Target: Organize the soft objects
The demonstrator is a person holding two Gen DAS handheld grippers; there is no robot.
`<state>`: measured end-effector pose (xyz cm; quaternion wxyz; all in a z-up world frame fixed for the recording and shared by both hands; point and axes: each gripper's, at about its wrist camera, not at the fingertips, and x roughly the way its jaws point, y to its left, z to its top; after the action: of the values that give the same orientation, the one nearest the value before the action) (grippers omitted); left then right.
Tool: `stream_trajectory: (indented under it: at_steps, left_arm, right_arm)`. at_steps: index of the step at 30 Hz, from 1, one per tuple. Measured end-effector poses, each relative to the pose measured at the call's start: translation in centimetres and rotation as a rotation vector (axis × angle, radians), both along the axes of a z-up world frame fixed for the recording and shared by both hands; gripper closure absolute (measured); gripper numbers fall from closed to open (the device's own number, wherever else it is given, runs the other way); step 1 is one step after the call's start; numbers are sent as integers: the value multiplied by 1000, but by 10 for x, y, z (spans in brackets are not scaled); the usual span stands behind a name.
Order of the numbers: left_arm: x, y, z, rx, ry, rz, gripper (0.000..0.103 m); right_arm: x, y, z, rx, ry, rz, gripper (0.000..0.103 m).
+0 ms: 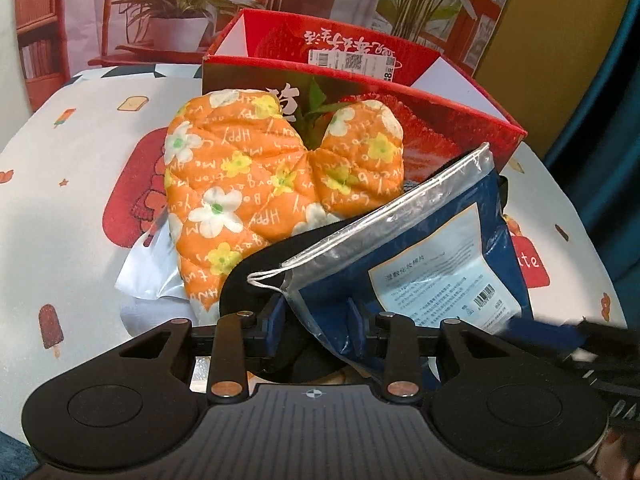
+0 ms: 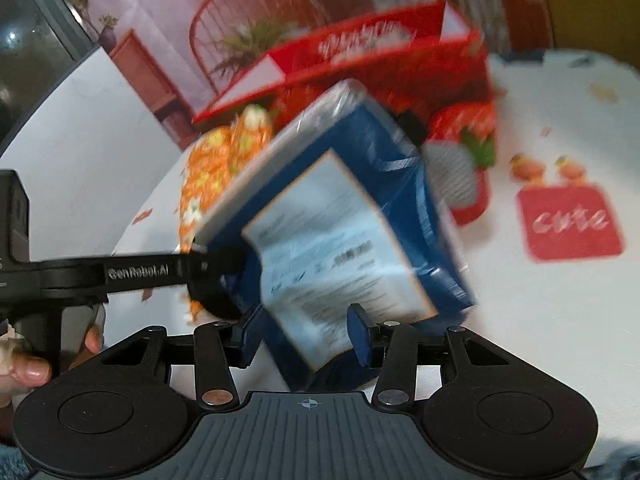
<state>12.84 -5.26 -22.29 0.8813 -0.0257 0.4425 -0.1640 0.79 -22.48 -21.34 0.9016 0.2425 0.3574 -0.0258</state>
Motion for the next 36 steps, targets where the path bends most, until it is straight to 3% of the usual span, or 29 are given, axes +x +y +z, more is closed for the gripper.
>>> stream_trajectory:
  at_steps: [4, 7, 11, 15, 19, 26, 28, 36]
  left_arm:
    - [0, -1, -3, 10, 2, -3, 67]
    - [0, 0, -5, 5, 4, -1, 67]
    - [-3, 3, -6, -3, 5, 0, 67]
    - [-7, 4, -6, 0, 12, -6, 65]
    - [-16, 9, -7, -44, 62, -45, 54]
    - [-20, -1, -14, -66, 136, -155, 50]
    - [-21, -5, -14, -57, 132, -176, 44]
    - [-19, 0, -20, -78, 146, -151, 45]
  right_arm:
    - [-4, 1, 12, -190, -35, -53, 46]
    - [3, 2, 8, -279, -12, -60, 44]
    - [4, 7, -9, -254, 60, 8, 52]
    - [5, 18, -11, -293, 71, 44, 62]
    - [5, 19, -12, -279, 75, 37, 64]
    - [6, 15, -14, -244, 75, 12, 64]
    - [6, 15, -14, -241, 76, 10, 64]
    - [5, 16, -13, -210, 83, 9, 64]
